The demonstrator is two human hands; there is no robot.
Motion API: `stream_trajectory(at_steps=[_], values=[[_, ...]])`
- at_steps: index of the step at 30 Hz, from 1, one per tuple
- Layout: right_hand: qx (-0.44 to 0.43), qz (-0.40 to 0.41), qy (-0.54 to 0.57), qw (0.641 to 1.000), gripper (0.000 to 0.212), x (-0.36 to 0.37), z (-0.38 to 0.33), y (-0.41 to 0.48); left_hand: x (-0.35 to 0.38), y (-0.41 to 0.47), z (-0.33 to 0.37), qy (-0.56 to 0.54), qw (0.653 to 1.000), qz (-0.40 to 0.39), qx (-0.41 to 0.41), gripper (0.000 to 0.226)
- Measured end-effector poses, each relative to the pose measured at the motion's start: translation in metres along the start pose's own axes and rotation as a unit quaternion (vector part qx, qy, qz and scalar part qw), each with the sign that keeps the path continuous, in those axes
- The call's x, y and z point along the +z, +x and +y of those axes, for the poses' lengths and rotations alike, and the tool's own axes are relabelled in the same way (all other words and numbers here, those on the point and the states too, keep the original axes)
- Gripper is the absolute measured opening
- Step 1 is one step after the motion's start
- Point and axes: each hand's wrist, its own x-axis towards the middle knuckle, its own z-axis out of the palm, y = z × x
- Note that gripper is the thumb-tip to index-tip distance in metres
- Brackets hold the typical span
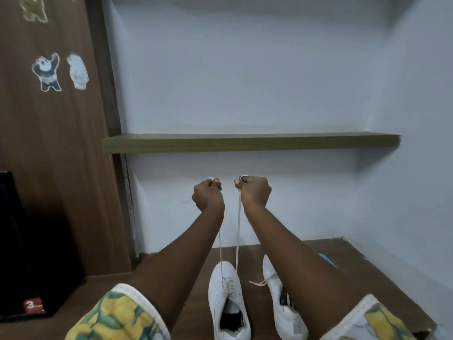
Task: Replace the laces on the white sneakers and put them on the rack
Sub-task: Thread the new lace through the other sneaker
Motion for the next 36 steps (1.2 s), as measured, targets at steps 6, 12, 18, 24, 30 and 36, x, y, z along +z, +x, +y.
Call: stream_trajectory(at_steps=[6,12,18,24,30,36], values=[[-0.053,-0.009,0.004,0.999,0.013,0.002,-0.048,0.016,0.017,0.005,0.050,-0.004,0.997,-0.034,0.065,0.016],[-0.113,-0.034,-0.009,0.993,0.019,0.001,-0.089,0.030,0.030,0.010,0.088,0.003,0.992,-0.046,0.115,0.016],[-0.140,-0.057,-0.019,0.988,0.017,0.006,-0.112,0.043,0.038,0.015,0.105,-0.011,0.989,-0.077,0.126,0.027],[-0.118,-0.068,-0.020,0.990,0.015,0.004,-0.122,0.050,0.041,0.021,0.114,-0.023,0.989,-0.082,0.123,0.012],[-0.106,-0.079,0.003,0.991,0.011,0.002,-0.124,0.050,0.041,0.025,0.113,-0.008,0.988,-0.079,0.132,0.014],[-0.117,-0.074,-0.011,0.990,0.004,0.008,-0.124,0.058,0.040,0.028,0.113,-0.004,0.989,-0.099,0.113,0.014]])
